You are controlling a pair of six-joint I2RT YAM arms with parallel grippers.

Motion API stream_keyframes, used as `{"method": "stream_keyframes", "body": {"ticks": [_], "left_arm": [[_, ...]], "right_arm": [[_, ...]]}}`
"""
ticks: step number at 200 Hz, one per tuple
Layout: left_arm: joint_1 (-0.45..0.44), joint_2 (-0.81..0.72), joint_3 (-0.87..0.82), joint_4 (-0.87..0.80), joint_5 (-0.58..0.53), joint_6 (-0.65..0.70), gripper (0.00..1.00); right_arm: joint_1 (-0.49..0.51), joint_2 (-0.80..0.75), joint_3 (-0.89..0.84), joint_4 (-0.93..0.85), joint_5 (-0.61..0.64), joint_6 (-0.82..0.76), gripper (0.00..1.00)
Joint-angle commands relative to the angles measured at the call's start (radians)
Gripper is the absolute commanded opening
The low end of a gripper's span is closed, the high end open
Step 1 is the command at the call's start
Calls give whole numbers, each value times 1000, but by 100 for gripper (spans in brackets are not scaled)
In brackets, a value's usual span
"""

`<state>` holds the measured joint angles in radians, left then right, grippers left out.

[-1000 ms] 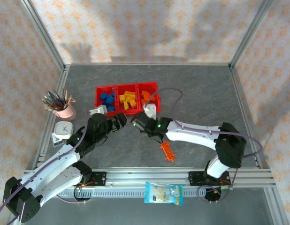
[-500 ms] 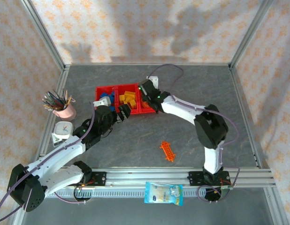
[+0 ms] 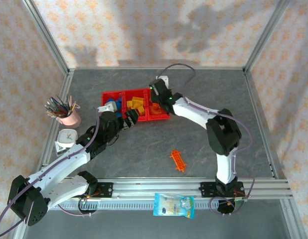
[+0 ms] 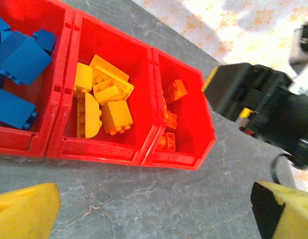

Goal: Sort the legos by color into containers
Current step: Place the lego in the container, then pick up the lego from the bottom-center of the table.

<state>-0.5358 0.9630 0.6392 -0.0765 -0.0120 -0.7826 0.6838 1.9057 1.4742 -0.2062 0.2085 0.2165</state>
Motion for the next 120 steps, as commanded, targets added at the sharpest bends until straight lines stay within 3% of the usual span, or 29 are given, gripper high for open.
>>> {"method": "stream_keyframes", "body": {"ticks": [1, 63, 120], "left_arm": [[7, -20, 23, 13, 12, 31, 99], [-7, -41, -20, 2, 76, 35, 99], [-82, -51, -78, 15, 54, -37, 99]], "right_arm": [[5, -141, -107, -11, -4, 32, 59], [14, -423, -423, -127, -77, 128, 70], [115, -582, -608, -273, -123, 240, 77]]}}
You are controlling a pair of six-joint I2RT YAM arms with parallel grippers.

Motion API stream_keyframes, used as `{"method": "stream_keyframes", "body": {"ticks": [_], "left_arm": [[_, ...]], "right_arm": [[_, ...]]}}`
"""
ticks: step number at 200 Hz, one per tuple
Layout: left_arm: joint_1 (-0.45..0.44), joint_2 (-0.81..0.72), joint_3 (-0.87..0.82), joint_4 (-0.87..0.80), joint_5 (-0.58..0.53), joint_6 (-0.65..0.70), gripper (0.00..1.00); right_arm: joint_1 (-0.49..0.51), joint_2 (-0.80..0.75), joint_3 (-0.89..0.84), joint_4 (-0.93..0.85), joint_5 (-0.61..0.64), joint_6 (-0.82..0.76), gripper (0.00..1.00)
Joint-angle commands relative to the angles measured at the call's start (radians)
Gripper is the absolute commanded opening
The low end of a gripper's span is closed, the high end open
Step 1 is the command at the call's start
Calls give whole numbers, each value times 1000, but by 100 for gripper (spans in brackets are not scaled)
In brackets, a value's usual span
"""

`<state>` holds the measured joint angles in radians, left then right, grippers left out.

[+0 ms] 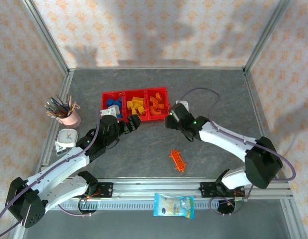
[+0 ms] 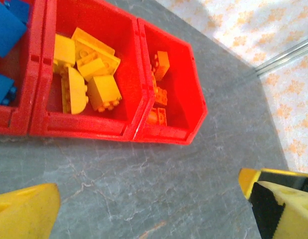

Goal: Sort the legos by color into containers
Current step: Pick up the lego from the bottom-center of the table.

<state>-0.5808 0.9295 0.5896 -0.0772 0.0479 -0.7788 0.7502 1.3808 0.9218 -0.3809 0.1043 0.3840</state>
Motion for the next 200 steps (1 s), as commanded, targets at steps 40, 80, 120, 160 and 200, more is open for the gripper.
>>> {"method": "stream_keyframes", "body": {"ticks": [40, 80, 120, 160, 200], "left_arm": [[-86, -44, -80, 29, -31, -107, 99], [-93, -61, -106, 13, -58, -126, 99], [-94, -60, -123, 7, -62, -132, 99], [-94, -56, -129, 8, -72, -131, 99], [-93, -50, -126, 2, -77, -130, 99]], "right_arm": [[161, -86, -145, -140, -53, 183, 79], [265, -69, -212, -138, -76, 275, 81], [329, -54, -260, -144, -86, 345, 82], [372, -34, -267, -145, -107, 365, 78], [399, 20, -226, -180, -78, 375, 63]]}}
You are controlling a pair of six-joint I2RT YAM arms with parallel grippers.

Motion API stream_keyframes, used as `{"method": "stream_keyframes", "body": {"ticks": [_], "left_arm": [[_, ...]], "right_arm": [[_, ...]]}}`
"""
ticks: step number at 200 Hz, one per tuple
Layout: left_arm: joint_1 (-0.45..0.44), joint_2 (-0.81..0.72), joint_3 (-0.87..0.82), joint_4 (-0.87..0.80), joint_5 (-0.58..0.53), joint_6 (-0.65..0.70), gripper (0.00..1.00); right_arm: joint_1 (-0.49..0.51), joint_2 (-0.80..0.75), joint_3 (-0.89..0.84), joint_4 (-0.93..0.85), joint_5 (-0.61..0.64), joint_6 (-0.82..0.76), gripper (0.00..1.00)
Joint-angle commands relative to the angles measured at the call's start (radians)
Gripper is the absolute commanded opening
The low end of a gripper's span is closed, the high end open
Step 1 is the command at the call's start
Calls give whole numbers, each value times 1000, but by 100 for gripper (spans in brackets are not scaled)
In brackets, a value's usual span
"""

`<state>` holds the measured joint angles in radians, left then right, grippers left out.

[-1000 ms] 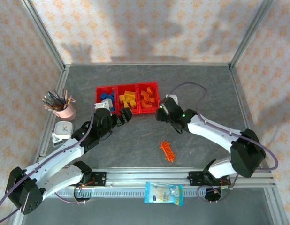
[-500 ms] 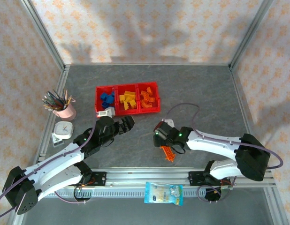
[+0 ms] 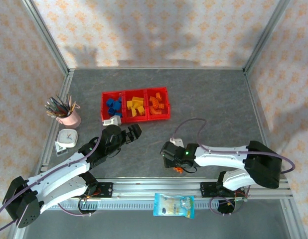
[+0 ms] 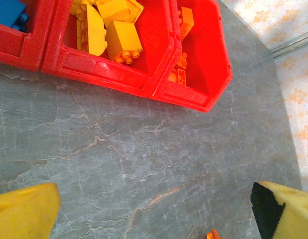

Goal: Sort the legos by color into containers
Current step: Pick up the lego from the bottom-center of the table, then place the lego in the container.

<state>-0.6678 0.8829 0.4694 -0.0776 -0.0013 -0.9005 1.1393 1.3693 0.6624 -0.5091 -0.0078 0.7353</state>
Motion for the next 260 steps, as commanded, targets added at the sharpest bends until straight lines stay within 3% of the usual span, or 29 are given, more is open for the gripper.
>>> {"method": "stream_keyframes", "body": {"ticks": [1, 118, 155, 210, 260], "left_arm": [[-6, -4, -5, 3, -29, -9, 99], [-6, -2, 0, 4, -35, 0, 99], [-6, -2, 44, -21, -65, 35, 99], [30, 8, 145, -57, -109, 124, 99], [128, 50, 223, -65, -81, 186, 99]], "right_arm": [[10, 33, 35, -55, 36, 23, 63], [11, 88, 93, -99, 130, 29, 34], [-5, 56, 170, -131, 175, -9, 31], [-187, 70, 374, -75, 252, -212, 31], [-364, 255, 629, 64, 237, -387, 31]]}}
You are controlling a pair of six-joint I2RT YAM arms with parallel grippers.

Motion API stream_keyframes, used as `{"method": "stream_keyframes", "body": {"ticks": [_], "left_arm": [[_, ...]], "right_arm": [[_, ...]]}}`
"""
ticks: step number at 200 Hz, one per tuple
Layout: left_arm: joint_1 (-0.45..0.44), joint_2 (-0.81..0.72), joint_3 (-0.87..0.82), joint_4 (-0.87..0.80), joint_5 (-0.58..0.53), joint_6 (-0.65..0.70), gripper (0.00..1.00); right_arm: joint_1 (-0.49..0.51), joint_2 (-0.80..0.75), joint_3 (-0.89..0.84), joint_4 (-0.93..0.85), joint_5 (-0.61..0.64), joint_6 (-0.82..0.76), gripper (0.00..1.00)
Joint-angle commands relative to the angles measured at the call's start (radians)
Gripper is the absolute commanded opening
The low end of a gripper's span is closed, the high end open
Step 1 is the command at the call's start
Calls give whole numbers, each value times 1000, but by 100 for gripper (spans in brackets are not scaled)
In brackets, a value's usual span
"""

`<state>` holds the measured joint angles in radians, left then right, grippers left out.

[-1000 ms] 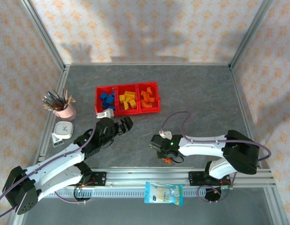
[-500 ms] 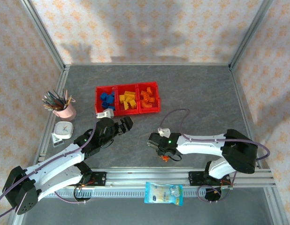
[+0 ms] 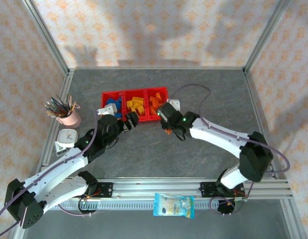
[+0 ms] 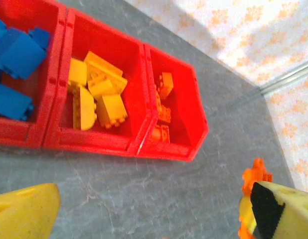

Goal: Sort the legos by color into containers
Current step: Place the lego in the container.

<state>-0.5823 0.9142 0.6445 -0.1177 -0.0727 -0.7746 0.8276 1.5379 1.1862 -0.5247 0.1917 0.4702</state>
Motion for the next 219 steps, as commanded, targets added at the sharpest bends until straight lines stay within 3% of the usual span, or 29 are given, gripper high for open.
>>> {"method": "stream_keyframes", "body": {"ticks": [1, 41, 96, 113, 129, 167, 219], "left_arm": [[44, 19, 50, -25, -9, 61, 99], [124, 53, 68, -19, 9, 92, 99], [167, 61, 40, 9, 24, 87, 99], [174, 67, 34, 22, 27, 86, 99], [180, 75, 30, 28, 22, 83, 99], [192, 75, 29, 32, 5, 81, 99], [215, 54, 31, 26, -21, 99, 99]], "right_arm": [[-55, 92, 112, 81, 37, -124, 31], [-137, 304, 332, 93, 36, -194, 31], [-189, 546, 562, 97, -21, -233, 32], [-189, 613, 642, 78, -56, -241, 36], [-189, 646, 688, 70, -59, -247, 47], [-189, 551, 644, 116, -67, -275, 62], [-210, 212, 312, 231, 21, -254, 82]]}}
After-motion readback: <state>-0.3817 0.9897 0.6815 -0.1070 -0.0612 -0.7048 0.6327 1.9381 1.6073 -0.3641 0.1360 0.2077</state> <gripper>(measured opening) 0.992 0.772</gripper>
